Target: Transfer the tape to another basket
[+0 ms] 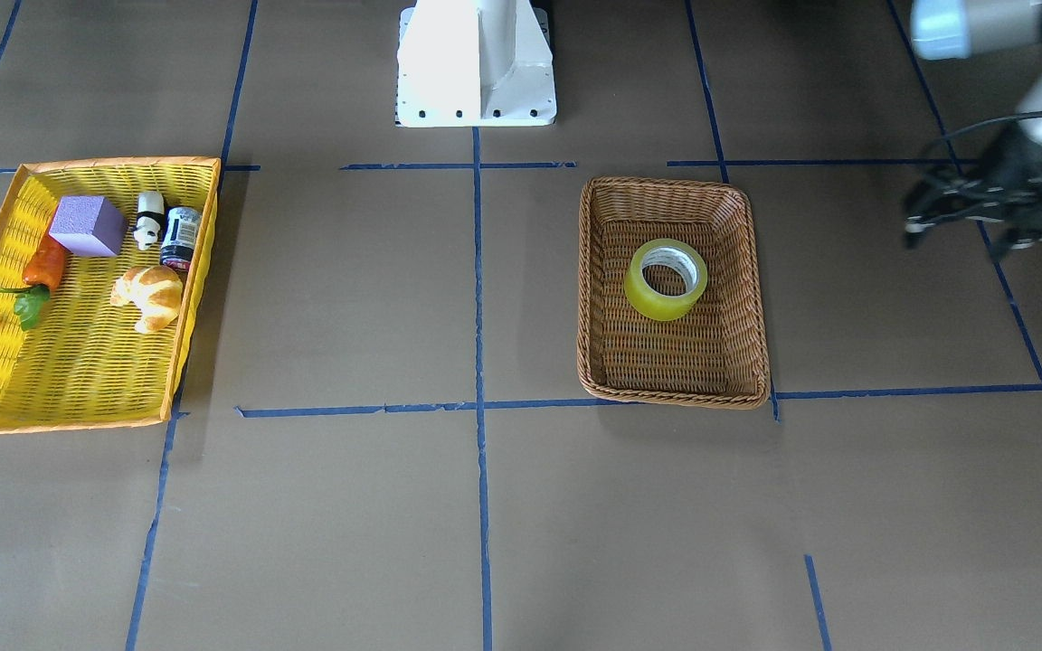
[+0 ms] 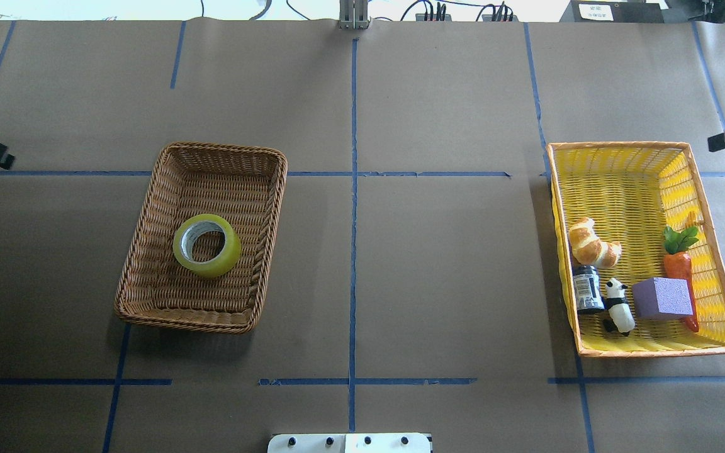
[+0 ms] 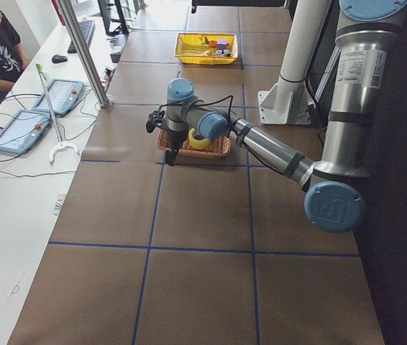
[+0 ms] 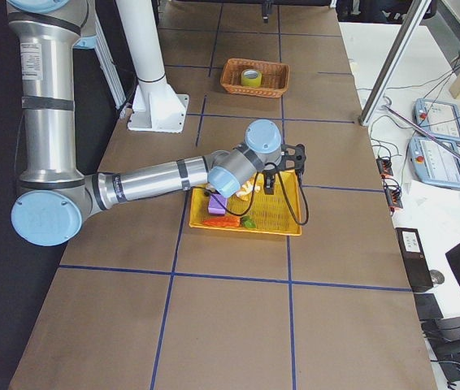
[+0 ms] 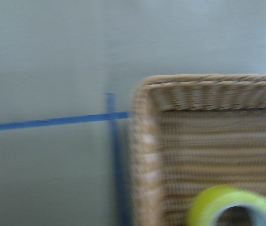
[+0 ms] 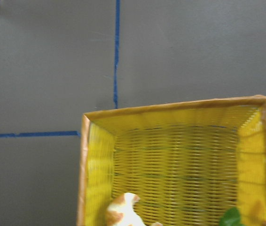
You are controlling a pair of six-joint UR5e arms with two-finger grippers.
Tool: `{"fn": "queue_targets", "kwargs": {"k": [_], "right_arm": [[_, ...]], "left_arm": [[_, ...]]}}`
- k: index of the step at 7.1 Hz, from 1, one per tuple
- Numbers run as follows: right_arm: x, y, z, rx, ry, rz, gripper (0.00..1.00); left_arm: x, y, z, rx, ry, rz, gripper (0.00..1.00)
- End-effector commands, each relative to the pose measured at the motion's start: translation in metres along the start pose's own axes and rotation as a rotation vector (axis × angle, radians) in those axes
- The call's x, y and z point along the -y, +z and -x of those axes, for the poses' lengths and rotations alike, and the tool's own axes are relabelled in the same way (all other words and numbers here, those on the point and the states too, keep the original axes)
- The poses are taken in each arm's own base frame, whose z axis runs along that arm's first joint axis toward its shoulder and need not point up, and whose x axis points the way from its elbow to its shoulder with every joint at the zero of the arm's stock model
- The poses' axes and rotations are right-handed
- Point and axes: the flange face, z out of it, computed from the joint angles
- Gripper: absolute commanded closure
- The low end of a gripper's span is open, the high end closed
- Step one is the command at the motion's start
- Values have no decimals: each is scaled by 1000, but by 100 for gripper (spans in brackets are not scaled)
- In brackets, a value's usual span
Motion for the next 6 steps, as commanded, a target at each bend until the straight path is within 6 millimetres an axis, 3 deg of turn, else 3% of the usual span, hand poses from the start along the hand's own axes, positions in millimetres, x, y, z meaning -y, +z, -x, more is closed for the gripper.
{"fn": "queue_targets", "kwargs": {"k": [1,2,3,5,6], "right_arm": [[-22,-51,-110,-133,-219,100,0],[-33,-80,-150,-231,-285,159,0],[-36,-85,-159,-252,-307,215,0],[-26,-94,-141,-251,-318,198,0],[-30,-88,-148,-246,-258,223,0]], "left_arm": [[-40,-21,182,0,43,25,0],[-55,-1,218,-28,37,66,0],[-65,22,239,-44,-18,127,0],[-60,33,249,-50,-54,154,0],[-60,33,246,-76,-71,165,0]]}}
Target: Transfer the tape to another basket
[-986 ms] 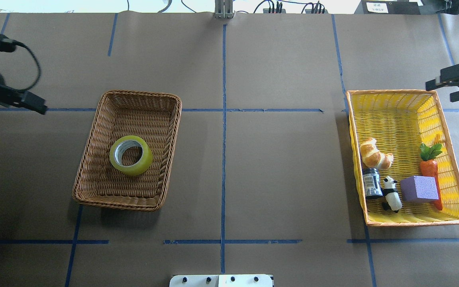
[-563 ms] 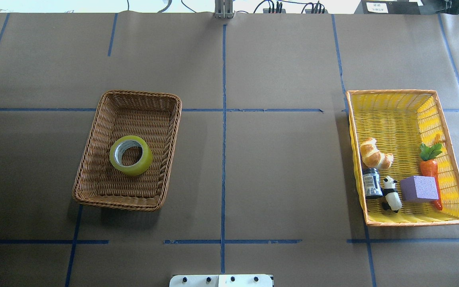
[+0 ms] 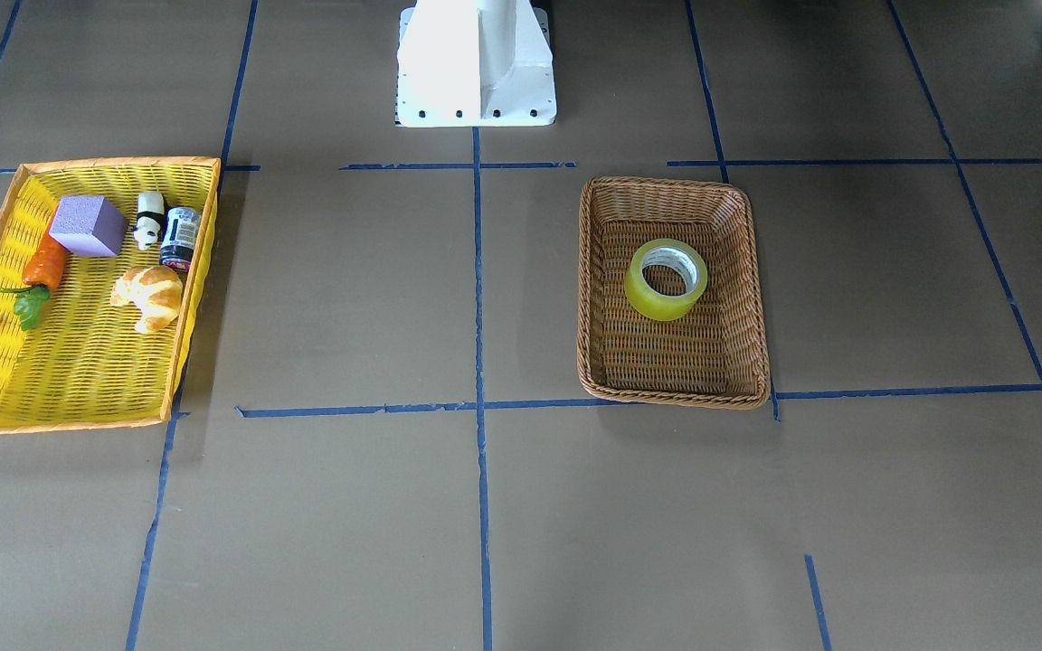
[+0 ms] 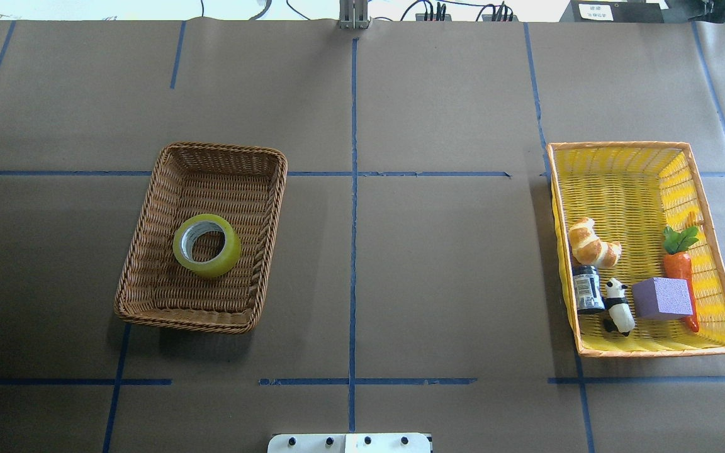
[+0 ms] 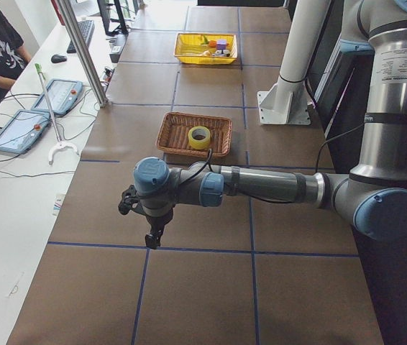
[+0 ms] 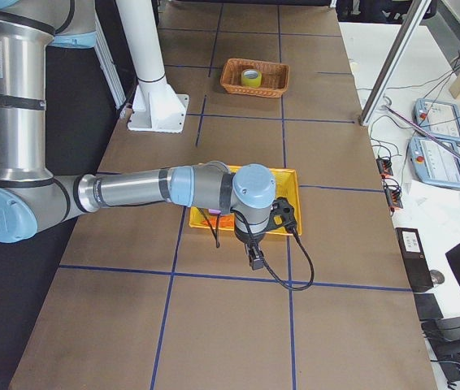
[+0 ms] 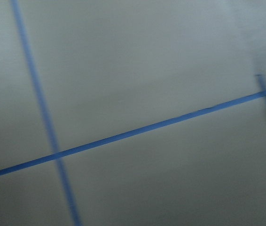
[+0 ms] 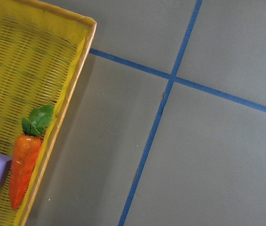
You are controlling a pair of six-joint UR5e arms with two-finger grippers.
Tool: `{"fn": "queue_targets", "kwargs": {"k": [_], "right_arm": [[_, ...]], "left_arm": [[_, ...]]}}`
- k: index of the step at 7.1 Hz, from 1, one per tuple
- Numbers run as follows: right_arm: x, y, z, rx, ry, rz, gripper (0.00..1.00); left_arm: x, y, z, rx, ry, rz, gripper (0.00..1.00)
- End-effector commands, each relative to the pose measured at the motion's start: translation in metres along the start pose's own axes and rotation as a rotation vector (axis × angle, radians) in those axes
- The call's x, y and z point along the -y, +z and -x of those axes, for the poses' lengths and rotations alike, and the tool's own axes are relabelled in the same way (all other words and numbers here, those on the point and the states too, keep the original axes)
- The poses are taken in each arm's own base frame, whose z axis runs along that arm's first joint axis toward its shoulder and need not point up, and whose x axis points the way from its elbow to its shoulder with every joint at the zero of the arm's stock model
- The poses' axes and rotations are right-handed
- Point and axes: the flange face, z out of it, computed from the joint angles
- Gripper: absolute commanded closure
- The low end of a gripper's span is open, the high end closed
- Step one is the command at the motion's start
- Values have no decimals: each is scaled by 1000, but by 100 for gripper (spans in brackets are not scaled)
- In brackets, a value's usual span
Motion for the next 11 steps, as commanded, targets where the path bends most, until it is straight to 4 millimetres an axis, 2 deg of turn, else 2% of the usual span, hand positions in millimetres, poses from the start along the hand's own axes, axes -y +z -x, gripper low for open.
{"fn": "queue_targets", "kwargs": {"k": [1,2,3,4,5,6,8,9,10,11], "right_arm": [[4,12,7,41,114,33,0],[11,25,18,50,123,61,0],[18,45,23,56,109,108,0],[16,50,16,60,117,116,0],[-1,44,24,47,108,111,0],[-10,39,29,6,85,118,0],[-18,47,23,3,85,137,0],[-29,55,18,11,88,149,0],[-31,59,15,22,60,154,0],[-32,59,15,23,58,155,0]], "left_arm": [[-2,2,-2,-61,-27,4,0],[-16,-1,-11,-60,-21,1,0],[-19,4,-8,-64,-43,26,0],[-24,0,-14,-68,-40,20,0],[-23,4,-10,-62,-38,25,0],[-21,0,-13,-61,-31,17,0],[-25,1,-13,-59,-33,18,0],[-20,-5,-19,-62,-48,21,0],[-17,-13,-27,-58,-131,24,0],[-19,-19,-35,-51,-132,15,0]]}}
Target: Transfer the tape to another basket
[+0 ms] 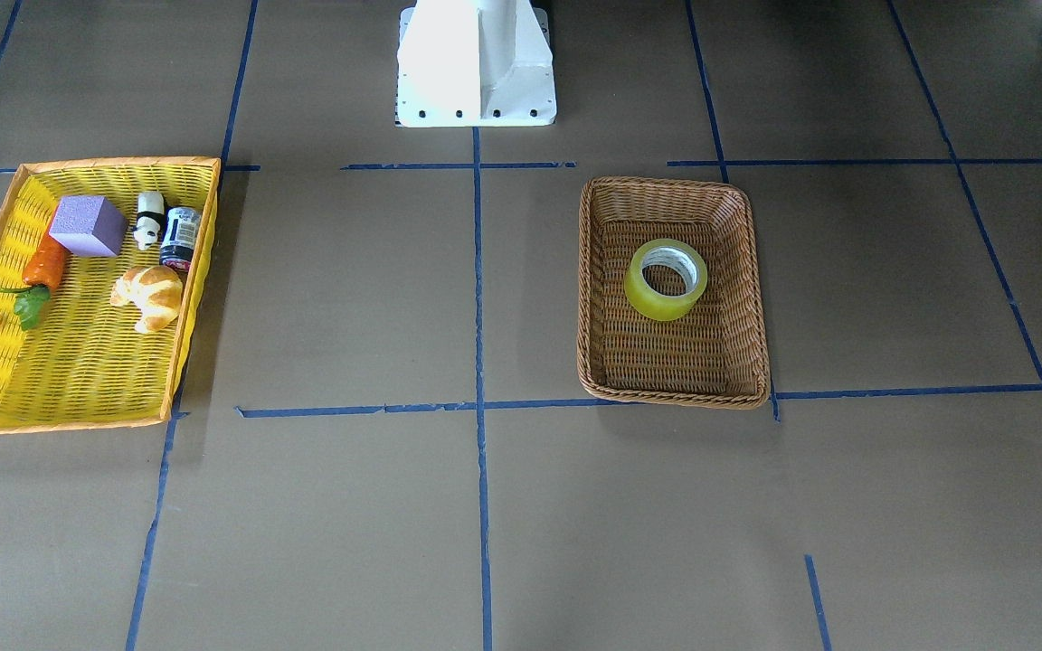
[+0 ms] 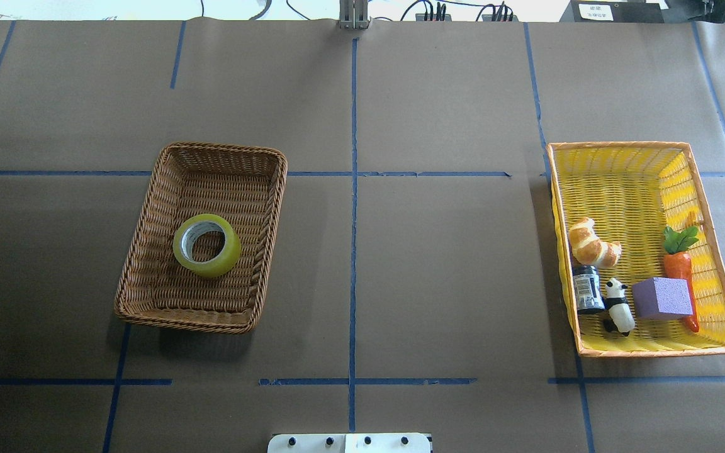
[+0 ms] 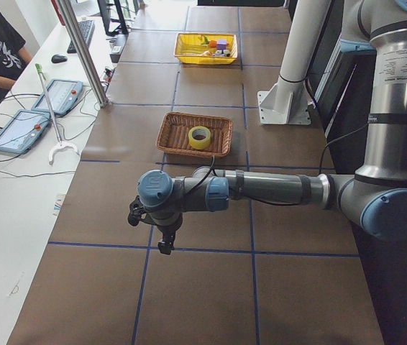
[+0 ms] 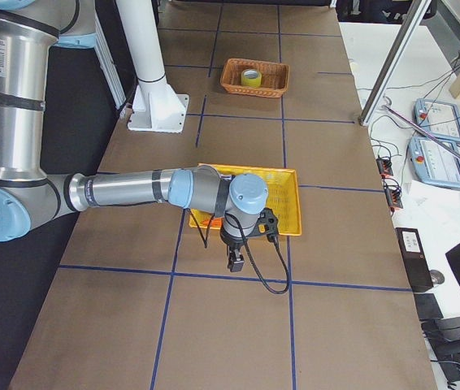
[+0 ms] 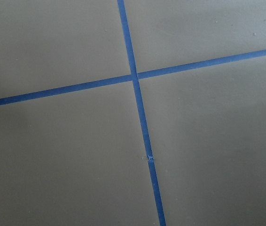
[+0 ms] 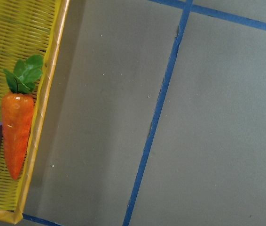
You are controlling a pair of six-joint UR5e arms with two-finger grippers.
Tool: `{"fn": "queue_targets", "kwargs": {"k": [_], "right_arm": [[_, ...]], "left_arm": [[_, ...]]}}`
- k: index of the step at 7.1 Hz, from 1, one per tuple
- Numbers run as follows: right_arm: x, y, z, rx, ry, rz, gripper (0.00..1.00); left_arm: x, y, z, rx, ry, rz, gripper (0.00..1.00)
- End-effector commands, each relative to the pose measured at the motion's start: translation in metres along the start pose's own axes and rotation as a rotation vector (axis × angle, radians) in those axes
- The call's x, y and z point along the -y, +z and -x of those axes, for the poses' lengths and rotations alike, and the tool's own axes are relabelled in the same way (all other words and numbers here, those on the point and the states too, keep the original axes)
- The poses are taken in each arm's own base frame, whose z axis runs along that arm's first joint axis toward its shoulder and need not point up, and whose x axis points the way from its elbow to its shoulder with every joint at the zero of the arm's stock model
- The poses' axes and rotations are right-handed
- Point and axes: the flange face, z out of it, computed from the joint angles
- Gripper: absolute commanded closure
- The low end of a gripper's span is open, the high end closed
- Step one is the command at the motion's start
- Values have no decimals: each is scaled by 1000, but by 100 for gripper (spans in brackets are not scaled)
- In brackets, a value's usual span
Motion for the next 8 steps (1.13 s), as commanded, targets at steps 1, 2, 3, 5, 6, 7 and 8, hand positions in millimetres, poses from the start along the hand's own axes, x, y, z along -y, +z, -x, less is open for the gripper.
{"fn": "queue_targets", "kwargs": {"k": [1,2,3,5,6,7,8], "right_arm": [[-2,3,-2,5,-9,4,0],[-2,4,-2,4,-5,7,0],[-1,2,-1,6,-6,2,0],[-2,2,-1,7,-7,1,0],[-1,3,-1,8,-7,3,0],[-2,3,-1,8,-6,4,0],[-1,3,-1,8,-7,3,0]], "left_arm": [[-2,-7,-13,24,-20,-4,0],[-8,8,-9,85,-13,36,0],[-10,13,-6,92,-17,47,0],[-12,16,-3,87,-29,53,0],[-20,21,1,80,-40,63,0],[-22,18,-1,87,-34,55,0],[-28,22,2,82,-37,59,0]]}}
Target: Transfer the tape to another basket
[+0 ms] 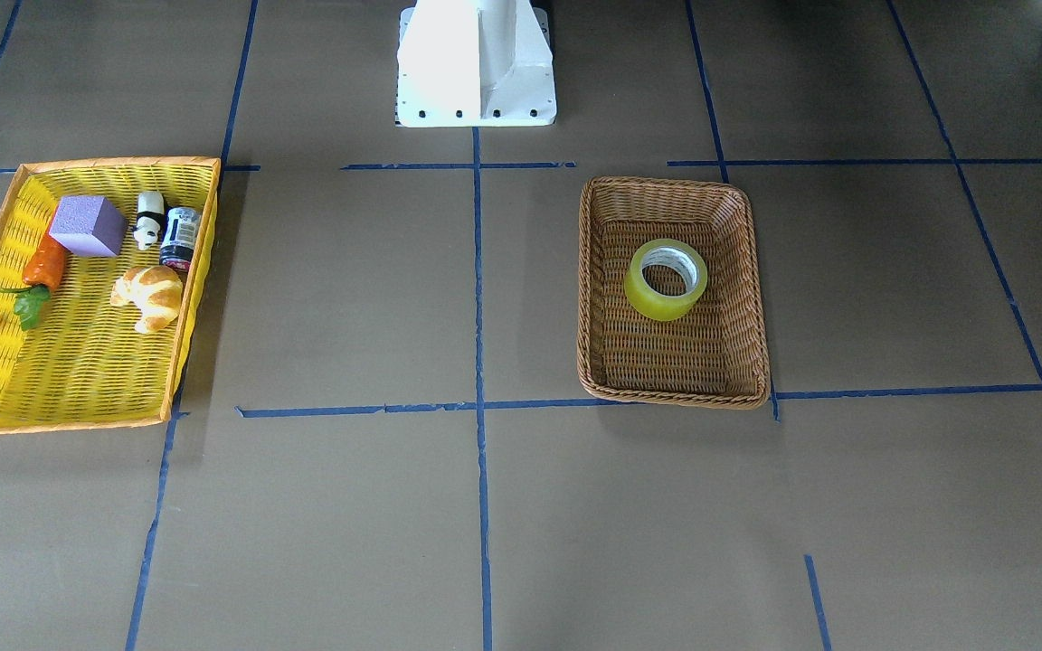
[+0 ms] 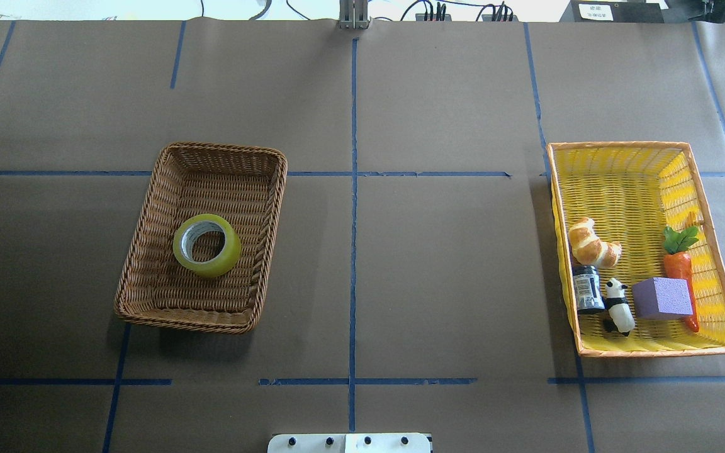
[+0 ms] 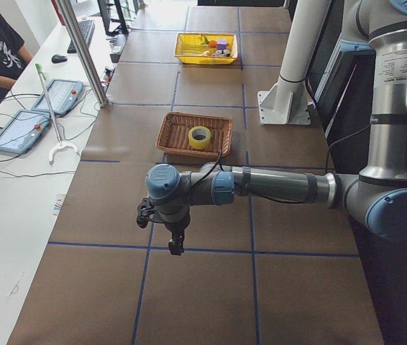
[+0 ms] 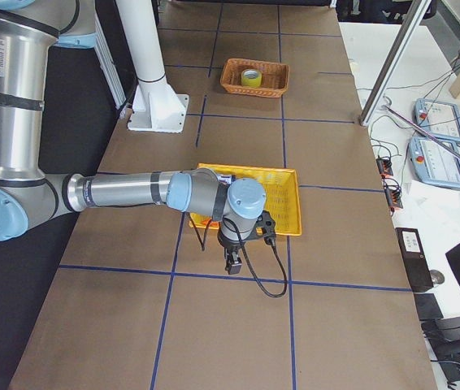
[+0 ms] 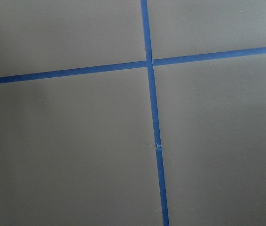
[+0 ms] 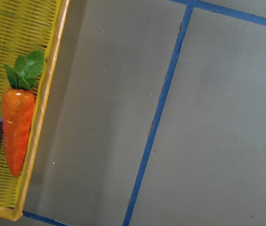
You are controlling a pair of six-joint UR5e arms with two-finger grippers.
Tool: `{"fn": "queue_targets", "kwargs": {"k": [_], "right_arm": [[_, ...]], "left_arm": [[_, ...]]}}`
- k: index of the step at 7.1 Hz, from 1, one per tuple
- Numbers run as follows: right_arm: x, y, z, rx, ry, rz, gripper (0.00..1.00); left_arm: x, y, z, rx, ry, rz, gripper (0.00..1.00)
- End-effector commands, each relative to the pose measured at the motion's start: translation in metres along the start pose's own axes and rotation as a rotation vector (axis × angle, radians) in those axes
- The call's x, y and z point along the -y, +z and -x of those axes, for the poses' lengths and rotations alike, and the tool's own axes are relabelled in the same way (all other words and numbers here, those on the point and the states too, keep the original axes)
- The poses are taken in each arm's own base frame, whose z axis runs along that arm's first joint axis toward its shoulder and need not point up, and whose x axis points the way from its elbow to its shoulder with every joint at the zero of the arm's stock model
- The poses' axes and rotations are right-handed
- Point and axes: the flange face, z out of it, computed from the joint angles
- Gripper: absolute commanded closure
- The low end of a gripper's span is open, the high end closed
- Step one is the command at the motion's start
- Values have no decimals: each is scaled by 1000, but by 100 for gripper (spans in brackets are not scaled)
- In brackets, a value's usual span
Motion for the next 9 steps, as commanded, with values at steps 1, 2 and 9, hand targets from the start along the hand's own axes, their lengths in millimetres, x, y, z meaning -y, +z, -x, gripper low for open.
{"fn": "queue_targets", "kwargs": {"k": [1,2,9], "right_arm": [[0,0,0,-1,4,1,0],[1,0,0,-5,3,1,0],[-1,3,-3,-1,11,7,0]], "left_arm": [[-7,6,3,-16,-12,13,0],[-8,9,6,-23,-22,18,0],[-3,5,2,-12,3,5,0]]}}
